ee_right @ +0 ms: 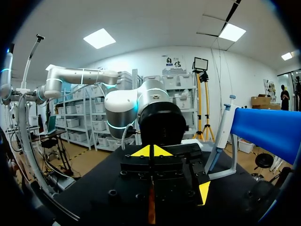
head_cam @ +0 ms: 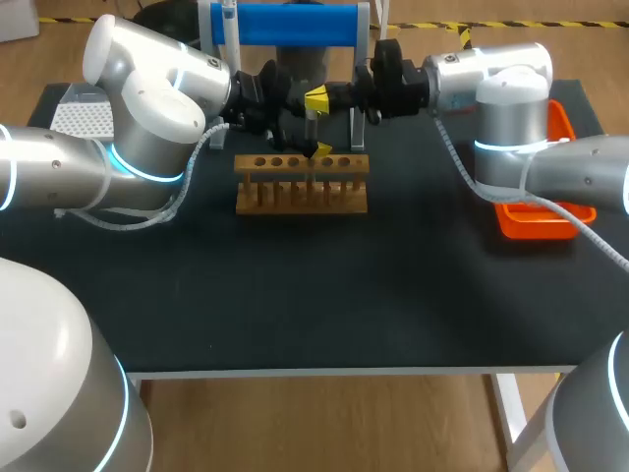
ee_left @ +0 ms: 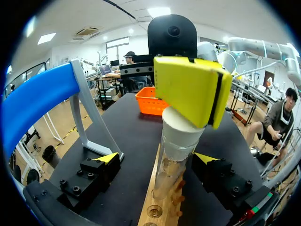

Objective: Invert the test tube, pick up the pipette, mount the tip to pipette, aspirate from beaker and dispense into the tube, eject the tip, return the pipette, and cap with the stopper.

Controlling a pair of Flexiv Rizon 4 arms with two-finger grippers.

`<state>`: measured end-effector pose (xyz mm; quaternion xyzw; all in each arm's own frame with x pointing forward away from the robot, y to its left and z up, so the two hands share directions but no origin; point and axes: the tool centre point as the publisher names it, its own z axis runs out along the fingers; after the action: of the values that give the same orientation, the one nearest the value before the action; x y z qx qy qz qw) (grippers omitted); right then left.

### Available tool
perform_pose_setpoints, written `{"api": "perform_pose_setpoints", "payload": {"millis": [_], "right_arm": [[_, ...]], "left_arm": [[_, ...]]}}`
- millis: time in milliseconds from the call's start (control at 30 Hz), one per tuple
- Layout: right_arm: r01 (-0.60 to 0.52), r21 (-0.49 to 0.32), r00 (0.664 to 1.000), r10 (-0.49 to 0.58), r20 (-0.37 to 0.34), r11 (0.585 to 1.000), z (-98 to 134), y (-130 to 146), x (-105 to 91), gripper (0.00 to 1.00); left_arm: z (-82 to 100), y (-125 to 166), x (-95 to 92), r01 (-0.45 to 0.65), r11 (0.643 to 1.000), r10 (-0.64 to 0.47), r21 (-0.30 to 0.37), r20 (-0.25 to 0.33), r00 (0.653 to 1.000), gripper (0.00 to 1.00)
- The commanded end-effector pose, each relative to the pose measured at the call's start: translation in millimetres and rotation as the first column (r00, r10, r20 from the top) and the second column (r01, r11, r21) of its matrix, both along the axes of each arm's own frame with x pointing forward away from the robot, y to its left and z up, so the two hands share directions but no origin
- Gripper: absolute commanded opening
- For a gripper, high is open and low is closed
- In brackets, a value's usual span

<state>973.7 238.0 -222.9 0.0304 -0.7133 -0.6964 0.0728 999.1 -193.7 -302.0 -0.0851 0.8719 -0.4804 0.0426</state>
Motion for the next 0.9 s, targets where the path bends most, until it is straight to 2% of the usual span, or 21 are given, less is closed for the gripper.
{"api": "perform_pose_setpoints", "payload": {"millis": [33, 500, 900], "right_arm": [[-0.004, -0.001, 1.0, 0.004, -0.005, 1.0, -7.6, 1.3, 3.1, 0.0], [-0.001, -0.02, 1.0, 0.0, -0.028, 1.0, -23.9, 0.9, 2.5, 0.0], [0.009, 0.054, 1.0, -0.01, 0.012, 0.998, 22.3, -3.9, 5.6, 0.0]], "left_arm": [[0.0, 0.2, 1.2, 0.003, 1.0, -0.003, 0.0, -0.003, 1.0, 1.0], [0.0, 0.2, 1.2, 0.003, 1.0, -0.003, 0.0, -0.003, 1.0, 1.0], [0.0, 0.2, 1.2, 0.003, 1.0, -0.003, 0.0, -0.003, 1.0, 1.0]]}}
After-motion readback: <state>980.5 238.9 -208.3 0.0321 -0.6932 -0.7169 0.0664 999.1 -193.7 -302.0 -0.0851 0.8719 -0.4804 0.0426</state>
